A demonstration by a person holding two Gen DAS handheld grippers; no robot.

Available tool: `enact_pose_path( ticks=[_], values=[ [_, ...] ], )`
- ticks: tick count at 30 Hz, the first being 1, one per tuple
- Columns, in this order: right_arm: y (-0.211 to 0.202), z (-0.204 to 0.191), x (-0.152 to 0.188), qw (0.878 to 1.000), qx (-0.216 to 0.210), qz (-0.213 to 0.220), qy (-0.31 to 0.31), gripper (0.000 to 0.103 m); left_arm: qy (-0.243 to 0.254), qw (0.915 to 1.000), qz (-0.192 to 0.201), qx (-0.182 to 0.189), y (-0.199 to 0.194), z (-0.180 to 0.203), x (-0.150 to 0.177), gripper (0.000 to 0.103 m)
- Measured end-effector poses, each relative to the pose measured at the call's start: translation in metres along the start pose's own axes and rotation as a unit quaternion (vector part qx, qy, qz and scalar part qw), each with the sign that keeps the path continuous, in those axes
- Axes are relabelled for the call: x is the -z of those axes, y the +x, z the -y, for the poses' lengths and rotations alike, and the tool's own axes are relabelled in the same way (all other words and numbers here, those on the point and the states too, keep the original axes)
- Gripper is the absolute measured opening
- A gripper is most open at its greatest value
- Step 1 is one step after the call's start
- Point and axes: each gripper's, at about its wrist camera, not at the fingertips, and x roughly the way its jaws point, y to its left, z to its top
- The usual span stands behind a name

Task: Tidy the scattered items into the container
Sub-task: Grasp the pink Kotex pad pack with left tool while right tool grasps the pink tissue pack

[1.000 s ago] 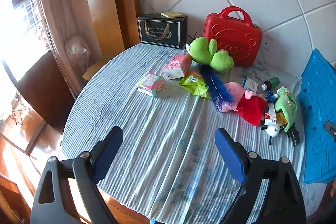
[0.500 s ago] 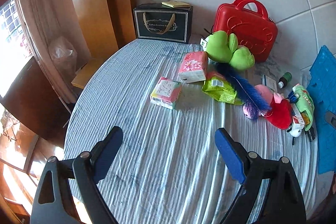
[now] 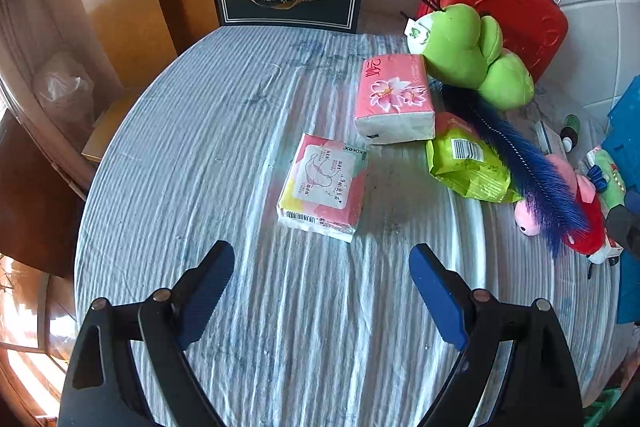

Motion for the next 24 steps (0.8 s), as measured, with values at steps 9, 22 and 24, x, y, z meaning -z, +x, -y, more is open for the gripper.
enact_pose_path(
  ticks=[9,22,24],
  values=[
    [0.095,-0.027,-0.032,0.999,-0.006,-0.046,-0.004,0.103,0.016,0.9986,-0.05,0.01,0.098,-0.003,-0.032,0.09],
    [0.193,-0.09,-0.095,0.998,0.016,-0.045,-0.035,0.103,-0.035,0.9985,-0.021,-0.038,0.142,-0.083,-0.071,0.081],
    [0.209,-0.099,-0.098,0.998,0.029,-0.047,-0.04,0.103,-0.038,0.9984,-0.023,-0.034,0.146,-0.09,-0.074,0.081]
  ],
)
